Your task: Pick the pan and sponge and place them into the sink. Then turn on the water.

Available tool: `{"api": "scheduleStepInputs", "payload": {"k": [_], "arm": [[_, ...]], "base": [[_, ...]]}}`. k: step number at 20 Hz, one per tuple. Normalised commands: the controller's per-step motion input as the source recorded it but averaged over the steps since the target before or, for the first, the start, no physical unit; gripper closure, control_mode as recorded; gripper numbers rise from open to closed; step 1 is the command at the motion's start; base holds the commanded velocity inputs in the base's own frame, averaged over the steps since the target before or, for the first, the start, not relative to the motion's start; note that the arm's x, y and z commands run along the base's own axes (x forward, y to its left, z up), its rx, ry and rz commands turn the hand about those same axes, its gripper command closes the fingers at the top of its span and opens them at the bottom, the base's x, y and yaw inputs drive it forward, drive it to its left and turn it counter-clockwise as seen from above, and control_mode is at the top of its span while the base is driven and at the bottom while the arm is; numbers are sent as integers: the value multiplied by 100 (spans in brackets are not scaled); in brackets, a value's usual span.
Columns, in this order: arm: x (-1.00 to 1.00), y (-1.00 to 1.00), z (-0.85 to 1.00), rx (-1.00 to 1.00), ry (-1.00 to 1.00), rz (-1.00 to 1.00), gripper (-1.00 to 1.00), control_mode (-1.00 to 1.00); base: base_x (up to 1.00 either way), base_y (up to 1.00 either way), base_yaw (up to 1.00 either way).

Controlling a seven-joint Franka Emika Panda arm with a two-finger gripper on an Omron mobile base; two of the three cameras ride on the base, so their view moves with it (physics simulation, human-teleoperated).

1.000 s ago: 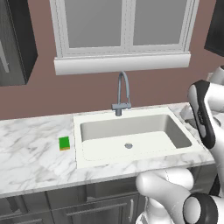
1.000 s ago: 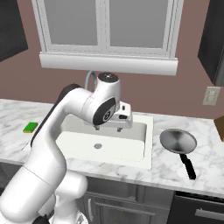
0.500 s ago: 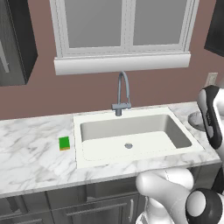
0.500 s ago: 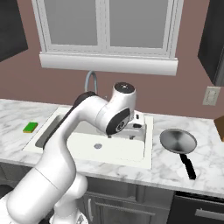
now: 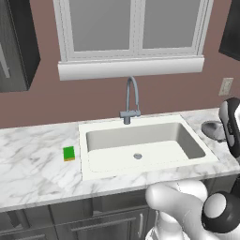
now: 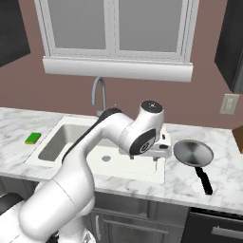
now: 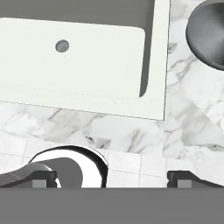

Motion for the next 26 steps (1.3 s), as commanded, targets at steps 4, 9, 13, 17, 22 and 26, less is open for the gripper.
{"api": "scheduleStepInputs", "payload": {"k": [4,9,13,17,22,26], "arm": [[10,-33,-28,-4,9,0,-100,-100],[7,-35,-22,-3,14,0,-100,-100],[5,-31,-26,-2,14,0,-100,-100],[2,-32,-23,-1,11,0,-100,-100],[8,-31,-15,0,7,1,-100,-100],[5,-32,-11,0,4,1,-100,-100]], "base": [[0,0,0],[0,0,0],[0,0,0],[0,0,0],[0,0,0],[0,0,0]]}}
